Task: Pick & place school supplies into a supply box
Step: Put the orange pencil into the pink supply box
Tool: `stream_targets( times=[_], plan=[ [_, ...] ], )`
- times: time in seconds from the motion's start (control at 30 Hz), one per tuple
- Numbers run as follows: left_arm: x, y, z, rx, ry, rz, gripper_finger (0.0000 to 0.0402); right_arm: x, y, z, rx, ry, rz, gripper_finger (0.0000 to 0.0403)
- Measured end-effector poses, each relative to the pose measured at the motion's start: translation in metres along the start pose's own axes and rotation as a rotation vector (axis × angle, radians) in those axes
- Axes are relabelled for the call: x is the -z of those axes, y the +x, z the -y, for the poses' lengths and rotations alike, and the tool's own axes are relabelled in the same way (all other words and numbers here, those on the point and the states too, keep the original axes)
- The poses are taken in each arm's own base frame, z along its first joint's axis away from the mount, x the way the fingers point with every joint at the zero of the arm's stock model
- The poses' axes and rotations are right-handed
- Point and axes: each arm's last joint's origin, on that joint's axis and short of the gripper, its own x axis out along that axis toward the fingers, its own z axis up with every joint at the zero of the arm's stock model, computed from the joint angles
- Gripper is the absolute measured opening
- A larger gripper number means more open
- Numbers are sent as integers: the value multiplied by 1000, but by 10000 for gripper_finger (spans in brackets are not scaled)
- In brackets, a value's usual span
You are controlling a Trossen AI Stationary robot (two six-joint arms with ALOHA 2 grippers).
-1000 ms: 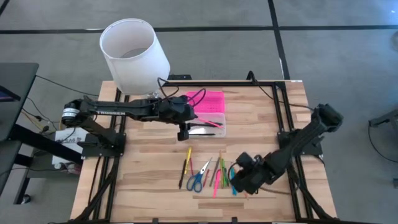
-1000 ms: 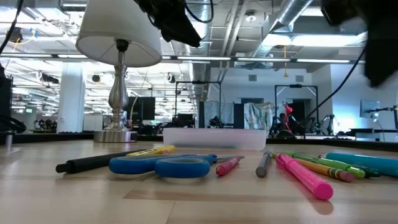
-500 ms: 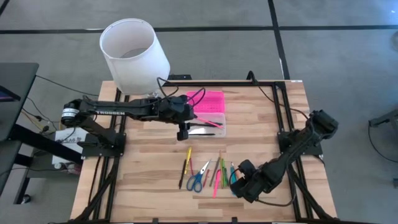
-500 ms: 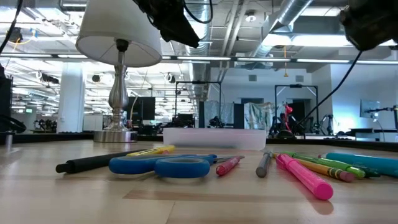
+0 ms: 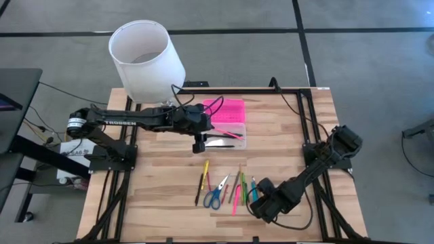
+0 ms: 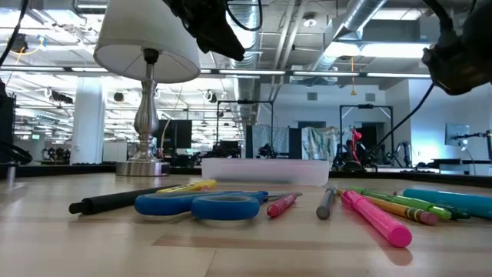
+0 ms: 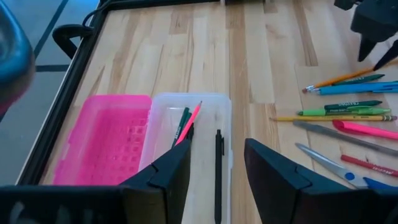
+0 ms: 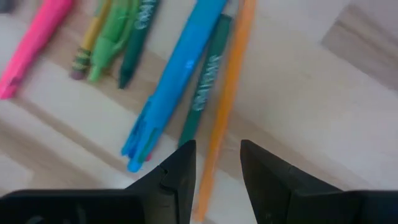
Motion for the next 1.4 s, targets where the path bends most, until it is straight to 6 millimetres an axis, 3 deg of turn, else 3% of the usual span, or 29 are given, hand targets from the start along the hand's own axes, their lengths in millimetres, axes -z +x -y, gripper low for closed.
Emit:
stream_targets(
  times=[0.6, 0.9, 1.0, 1.23, 1.4],
  plan=[
    [1, 0, 1, 12, -31, -6, 146, 1, 24, -1, 82, 13, -45, 116],
    [5, 0, 3, 44, -55, -48, 146, -2, 24, 3, 133, 59, -66, 40],
    [12, -1, 5, 82, -63, -123, 146, -3, 24, 3, 135, 61, -67, 10],
    [36, -8, 12, 126, -26, -383, 146, -3, 23, 4, 137, 58, -65, 7],
    [43, -11, 13, 133, -18, -463, 146, -4, 17, 5, 128, 41, -45, 4]
  ],
)
